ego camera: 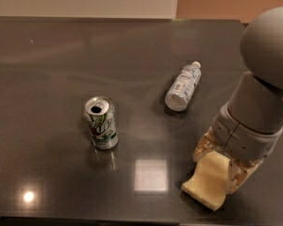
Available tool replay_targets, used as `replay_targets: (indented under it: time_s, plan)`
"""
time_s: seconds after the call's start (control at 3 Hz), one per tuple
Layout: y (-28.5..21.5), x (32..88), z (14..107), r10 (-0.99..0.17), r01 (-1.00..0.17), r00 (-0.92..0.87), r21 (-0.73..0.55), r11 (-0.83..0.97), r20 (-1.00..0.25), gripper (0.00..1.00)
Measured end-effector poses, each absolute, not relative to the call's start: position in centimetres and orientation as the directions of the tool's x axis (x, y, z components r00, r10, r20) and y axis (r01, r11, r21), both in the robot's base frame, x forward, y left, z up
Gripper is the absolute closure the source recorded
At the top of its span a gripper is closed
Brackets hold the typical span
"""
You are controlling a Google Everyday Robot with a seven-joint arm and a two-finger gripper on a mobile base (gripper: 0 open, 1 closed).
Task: Pick sponge
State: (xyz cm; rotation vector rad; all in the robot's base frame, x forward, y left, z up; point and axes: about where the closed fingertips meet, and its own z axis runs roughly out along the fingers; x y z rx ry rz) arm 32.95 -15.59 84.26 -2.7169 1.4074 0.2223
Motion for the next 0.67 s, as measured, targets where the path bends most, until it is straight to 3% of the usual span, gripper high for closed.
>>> replay_targets:
  time_s: [0.33,0.67]
  plan:
    - [-15.6,33.6,85.8,-0.824,-0.834,0.546,-0.007,-0.552,-0.154,0.87]
    - [-15.7,34.3,88.1,-0.841,-0.854,0.517,-0.021,-0.521,-0.16,1.0]
